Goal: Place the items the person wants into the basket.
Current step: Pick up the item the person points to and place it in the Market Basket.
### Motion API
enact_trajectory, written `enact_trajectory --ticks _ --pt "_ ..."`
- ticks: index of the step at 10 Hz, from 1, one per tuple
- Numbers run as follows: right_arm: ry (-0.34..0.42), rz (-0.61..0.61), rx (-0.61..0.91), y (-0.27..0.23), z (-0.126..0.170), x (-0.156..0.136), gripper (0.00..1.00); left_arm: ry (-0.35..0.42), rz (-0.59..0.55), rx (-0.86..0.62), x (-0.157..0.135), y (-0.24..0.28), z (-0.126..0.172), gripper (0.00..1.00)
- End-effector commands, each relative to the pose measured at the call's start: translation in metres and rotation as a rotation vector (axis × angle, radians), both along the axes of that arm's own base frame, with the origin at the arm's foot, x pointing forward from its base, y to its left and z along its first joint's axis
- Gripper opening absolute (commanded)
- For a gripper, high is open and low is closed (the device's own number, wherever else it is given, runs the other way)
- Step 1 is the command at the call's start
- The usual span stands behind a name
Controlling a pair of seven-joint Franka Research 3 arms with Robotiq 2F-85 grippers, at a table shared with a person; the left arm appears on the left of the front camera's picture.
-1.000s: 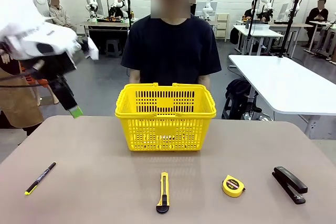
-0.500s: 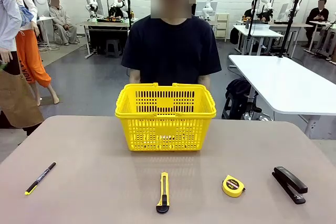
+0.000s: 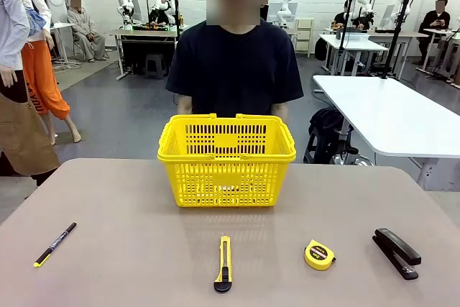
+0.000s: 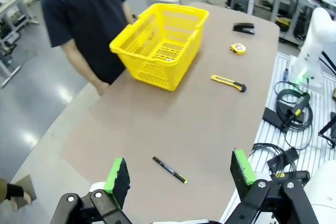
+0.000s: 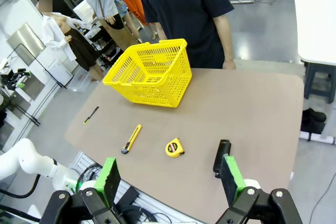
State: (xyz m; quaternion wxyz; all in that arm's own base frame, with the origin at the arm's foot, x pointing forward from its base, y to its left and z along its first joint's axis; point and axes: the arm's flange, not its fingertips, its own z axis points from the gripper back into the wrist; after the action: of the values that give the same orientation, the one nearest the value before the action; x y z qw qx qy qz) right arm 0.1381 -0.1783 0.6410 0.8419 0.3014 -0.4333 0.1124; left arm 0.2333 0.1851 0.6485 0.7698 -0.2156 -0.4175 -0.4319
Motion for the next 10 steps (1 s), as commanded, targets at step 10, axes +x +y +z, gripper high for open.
enact_trajectory --ticks 10 --pt "-0.007 0.01 0.001 0.001 0.0 -0.001 1.0 -0.001 0.067 0.056 -0.013 -0.005 0.007 1.0"
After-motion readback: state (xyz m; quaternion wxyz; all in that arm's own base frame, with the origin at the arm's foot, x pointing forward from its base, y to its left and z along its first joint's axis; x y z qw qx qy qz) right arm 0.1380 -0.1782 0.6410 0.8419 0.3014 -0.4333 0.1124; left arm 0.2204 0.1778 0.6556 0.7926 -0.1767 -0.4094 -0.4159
